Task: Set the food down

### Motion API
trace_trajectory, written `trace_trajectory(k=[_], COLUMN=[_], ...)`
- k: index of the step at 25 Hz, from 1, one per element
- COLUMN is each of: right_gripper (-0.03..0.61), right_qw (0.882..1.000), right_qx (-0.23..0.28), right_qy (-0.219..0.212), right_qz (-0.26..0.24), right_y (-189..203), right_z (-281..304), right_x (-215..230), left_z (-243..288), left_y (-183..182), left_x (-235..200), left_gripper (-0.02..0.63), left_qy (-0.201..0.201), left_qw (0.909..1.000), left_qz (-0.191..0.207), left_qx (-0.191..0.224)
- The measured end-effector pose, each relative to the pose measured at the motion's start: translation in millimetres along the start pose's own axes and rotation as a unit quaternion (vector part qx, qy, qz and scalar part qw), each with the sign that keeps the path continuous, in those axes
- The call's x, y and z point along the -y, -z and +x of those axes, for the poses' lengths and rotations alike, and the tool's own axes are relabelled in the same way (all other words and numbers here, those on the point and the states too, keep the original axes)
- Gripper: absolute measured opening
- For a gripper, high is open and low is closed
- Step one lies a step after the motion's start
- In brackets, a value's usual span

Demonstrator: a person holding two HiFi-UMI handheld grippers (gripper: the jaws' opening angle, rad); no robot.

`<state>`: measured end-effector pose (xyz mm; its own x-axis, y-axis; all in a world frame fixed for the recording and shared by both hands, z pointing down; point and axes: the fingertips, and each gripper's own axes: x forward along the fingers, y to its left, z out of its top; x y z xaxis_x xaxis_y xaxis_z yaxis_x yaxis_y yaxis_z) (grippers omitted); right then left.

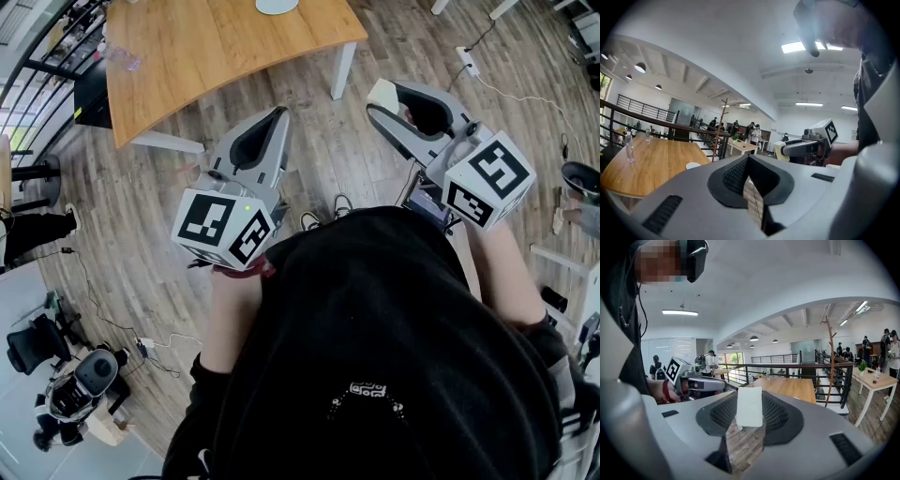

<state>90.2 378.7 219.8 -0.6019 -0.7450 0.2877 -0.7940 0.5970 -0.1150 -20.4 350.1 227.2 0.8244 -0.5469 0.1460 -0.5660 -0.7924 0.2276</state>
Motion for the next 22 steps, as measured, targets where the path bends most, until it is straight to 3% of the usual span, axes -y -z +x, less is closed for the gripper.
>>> trace_trajectory(k=[6, 11, 16, 22], right_gripper=[0.17, 0.17, 0.17, 0.17], right_qw=[1.0, 0.999, 0.999, 0.996], right_qx=[-0.001, 0.008, 0.009, 0.021], right_qy=[-0.006, -0.017, -0.025, -0.026], right_qz=[0.008, 0.048, 0.046, 0.084], right_y=[3, 4, 10, 12], right_z=[-4, -5, -7, -11], right_x=[7, 20, 29, 48], left_z=[6, 9, 14, 32], left_y=[-2, 0, 2, 5], left_x=[4, 1, 2, 1], left_gripper=[0.0, 0.0, 0.0, 0.001], left_qy=[-0.004, -0.016, -0.024, -0.04], left_qw=[1.0, 0.9998, 0.9997, 0.999], left_qz=[-0.005, -0.008, -0.004, -0.003], left_qx=[0.005, 0.011, 0.005, -0.017])
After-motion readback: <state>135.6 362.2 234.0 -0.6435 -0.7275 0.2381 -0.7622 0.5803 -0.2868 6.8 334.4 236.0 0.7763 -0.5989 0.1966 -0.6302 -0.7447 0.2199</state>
